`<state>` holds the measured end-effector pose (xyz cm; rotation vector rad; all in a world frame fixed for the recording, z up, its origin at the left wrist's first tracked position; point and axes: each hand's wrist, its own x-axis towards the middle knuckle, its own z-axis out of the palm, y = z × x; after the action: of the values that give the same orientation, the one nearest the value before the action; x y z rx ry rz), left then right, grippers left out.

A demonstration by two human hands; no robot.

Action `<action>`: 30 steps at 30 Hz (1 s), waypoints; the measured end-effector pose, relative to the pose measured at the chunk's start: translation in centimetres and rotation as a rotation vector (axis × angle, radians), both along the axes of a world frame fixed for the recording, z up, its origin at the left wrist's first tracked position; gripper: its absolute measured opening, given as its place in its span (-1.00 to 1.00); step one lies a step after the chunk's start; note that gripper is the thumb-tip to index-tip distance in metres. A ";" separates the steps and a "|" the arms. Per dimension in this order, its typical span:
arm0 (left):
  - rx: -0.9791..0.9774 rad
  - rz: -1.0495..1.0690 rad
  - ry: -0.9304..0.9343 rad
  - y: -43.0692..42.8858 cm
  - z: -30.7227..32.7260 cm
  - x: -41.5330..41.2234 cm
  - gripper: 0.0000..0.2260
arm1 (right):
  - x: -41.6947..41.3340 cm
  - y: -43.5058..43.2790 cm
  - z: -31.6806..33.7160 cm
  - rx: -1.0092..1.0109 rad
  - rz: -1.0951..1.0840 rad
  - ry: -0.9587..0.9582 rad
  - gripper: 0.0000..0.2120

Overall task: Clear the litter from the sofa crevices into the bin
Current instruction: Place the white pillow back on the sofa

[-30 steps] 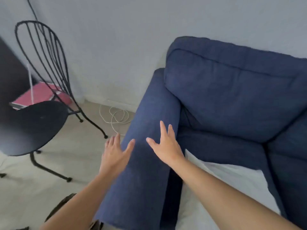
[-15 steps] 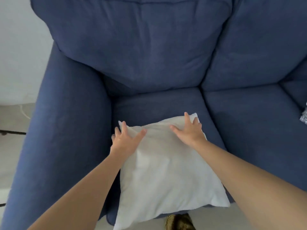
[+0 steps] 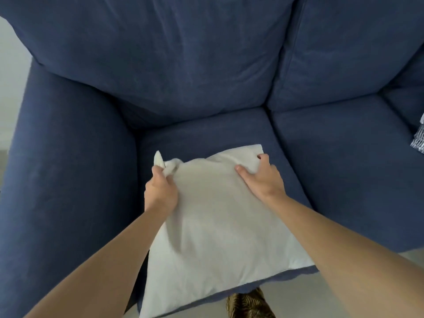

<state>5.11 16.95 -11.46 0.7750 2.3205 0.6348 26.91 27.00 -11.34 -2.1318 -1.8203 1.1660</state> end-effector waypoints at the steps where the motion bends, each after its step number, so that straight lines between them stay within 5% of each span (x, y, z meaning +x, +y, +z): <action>1: 0.099 -0.005 0.029 0.6 1.0 -0.2 -0.91 | -0.4 0.4 0.6 0.071 -0.004 0.038 -0.28; 10: 0.525 -0.033 0.261 9.3 9.5 -5.4 -0.87 | -5.6 9.5 7.8 0.481 -0.014 0.481 -0.21; 23: 0.560 0.094 0.298 18.7 7.4 -9.0 -0.92 | -8.9 20.4 5.5 0.512 0.081 0.587 -0.10; 30: 0.424 0.277 0.117 20.3 7.0 -9.8 -0.43 | -8.0 22.0 4.2 0.404 0.126 0.541 -0.06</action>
<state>-4.73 37.21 -4.51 0.6899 2.4540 1.2635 18.96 48.99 -7.13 -1.3404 -1.7555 1.1328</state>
